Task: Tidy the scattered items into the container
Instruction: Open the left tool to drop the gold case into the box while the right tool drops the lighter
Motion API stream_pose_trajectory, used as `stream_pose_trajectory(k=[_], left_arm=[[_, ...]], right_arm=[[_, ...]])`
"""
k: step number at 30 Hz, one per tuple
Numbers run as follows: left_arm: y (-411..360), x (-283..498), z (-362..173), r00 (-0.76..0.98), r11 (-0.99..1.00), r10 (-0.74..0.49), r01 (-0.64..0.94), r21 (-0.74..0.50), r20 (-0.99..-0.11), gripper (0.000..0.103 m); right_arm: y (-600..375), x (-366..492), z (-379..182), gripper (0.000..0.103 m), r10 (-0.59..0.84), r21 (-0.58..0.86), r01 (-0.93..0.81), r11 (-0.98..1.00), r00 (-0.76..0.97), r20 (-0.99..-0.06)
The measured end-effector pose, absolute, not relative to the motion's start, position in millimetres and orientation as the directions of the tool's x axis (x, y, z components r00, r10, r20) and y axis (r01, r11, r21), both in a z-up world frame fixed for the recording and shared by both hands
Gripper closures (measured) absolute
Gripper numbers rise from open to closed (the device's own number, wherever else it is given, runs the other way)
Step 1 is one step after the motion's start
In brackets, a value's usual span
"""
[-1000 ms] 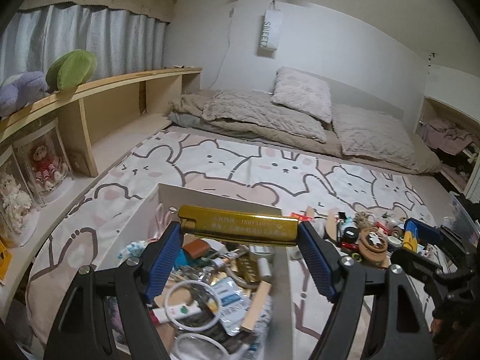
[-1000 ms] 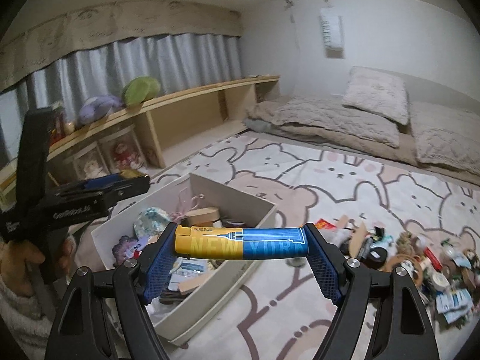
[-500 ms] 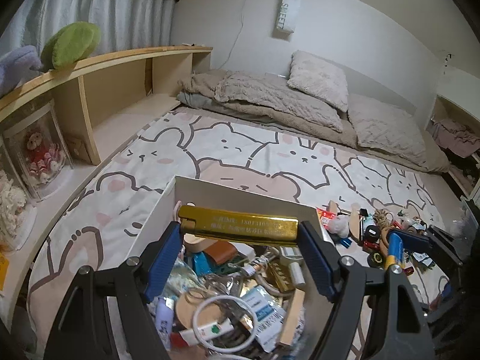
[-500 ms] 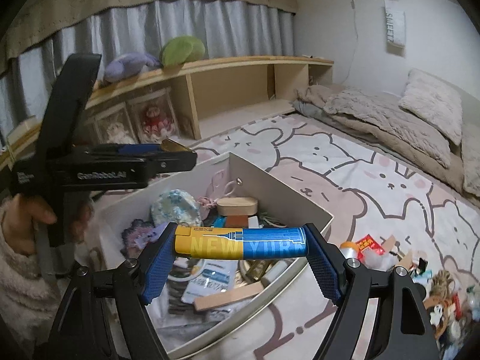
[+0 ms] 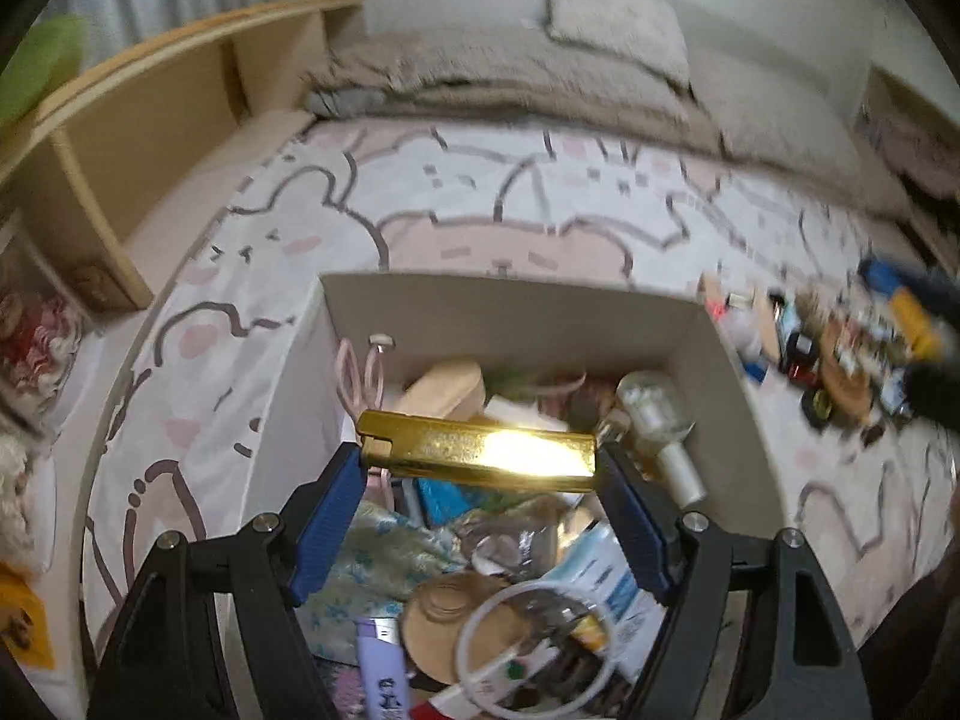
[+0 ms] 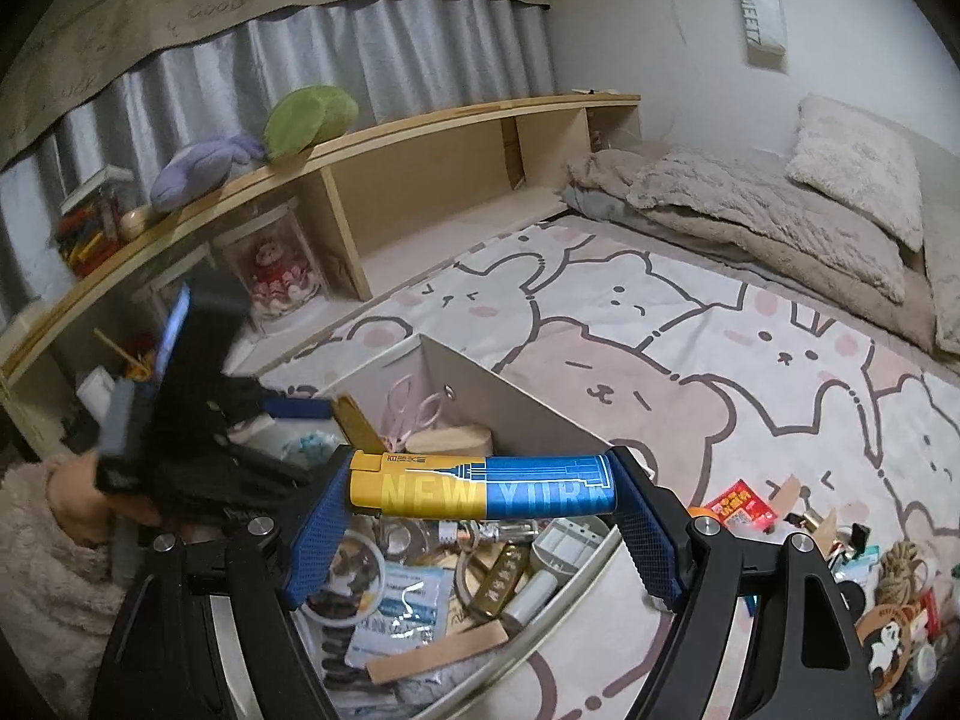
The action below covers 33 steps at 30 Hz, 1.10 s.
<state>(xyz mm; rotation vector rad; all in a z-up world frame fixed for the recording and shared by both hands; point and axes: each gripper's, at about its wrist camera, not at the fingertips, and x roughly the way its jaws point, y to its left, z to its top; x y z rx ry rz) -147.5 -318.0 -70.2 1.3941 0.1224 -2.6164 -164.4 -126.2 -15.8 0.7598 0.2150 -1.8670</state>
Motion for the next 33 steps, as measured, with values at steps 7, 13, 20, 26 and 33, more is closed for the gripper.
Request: stream_pose_trajectory(k=[7, 13, 20, 26, 33], left_arm=[[-331.9, -154.3, -88.8, -0.502, -0.98, -0.088, 0.199, -0.015, -0.86, 0.013], [-344.5, -139.8, -83.9, -0.55, -0.97, -0.065, 0.23, -0.076, -0.833, 0.003], [-336.3, -117.8, -73.2, -0.604, -0.978, -0.102, 0.206, -0.031, -0.79, 0.003], [-331.8, -100.2, -68.9, -0.636, -0.981, -0.101, 0.191, -0.029, -0.765, 0.003], [-331.7, -89.4, -64.2, -0.657, -0.98, -0.122, 0.2, -0.016, -0.744, 0.0]], right_arm=[[-145.6, -174.2, -21.1, 0.021, -0.766, 0.245, 0.867, -0.434, -0.212, -0.607], [-170.4, -179.2, -34.9, 0.021, -0.757, 0.29, 0.855, -0.43, -0.166, -0.632], [-197.2, -186.9, -55.3, 0.021, -0.743, 0.37, 0.817, -0.442, -0.103, -0.661], [-216.6, -196.5, -71.5, 0.021, -0.731, 0.425, 0.774, -0.47, -0.072, -0.678], [-225.4, -197.5, -77.0, 0.0, -0.757, 0.445, 0.769, -0.46, -0.077, -0.649]])
